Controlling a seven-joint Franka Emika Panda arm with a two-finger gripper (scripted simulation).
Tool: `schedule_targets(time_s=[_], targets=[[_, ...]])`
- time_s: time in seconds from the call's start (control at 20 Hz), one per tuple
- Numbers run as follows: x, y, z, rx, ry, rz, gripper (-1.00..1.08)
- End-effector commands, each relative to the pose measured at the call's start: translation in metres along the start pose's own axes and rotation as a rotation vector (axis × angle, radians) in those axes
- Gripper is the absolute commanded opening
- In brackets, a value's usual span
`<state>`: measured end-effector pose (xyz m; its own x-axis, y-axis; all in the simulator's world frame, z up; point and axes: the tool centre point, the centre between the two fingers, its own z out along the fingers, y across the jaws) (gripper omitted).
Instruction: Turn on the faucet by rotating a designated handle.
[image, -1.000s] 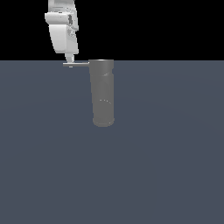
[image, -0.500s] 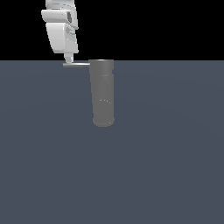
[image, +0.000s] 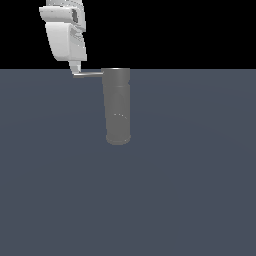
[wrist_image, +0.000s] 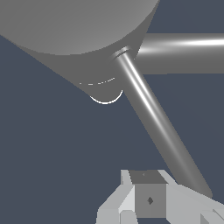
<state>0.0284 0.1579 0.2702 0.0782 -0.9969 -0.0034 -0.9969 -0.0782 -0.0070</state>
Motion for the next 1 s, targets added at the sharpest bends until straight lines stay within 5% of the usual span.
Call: schedule_targets(time_s=[0.0,0.95], targets=[[0.004,0.01,0.0,-0.007,0.003,0.006,-1.0],[0.044,0.047,0.0,-0.004,0.003,0.003,-1.0]])
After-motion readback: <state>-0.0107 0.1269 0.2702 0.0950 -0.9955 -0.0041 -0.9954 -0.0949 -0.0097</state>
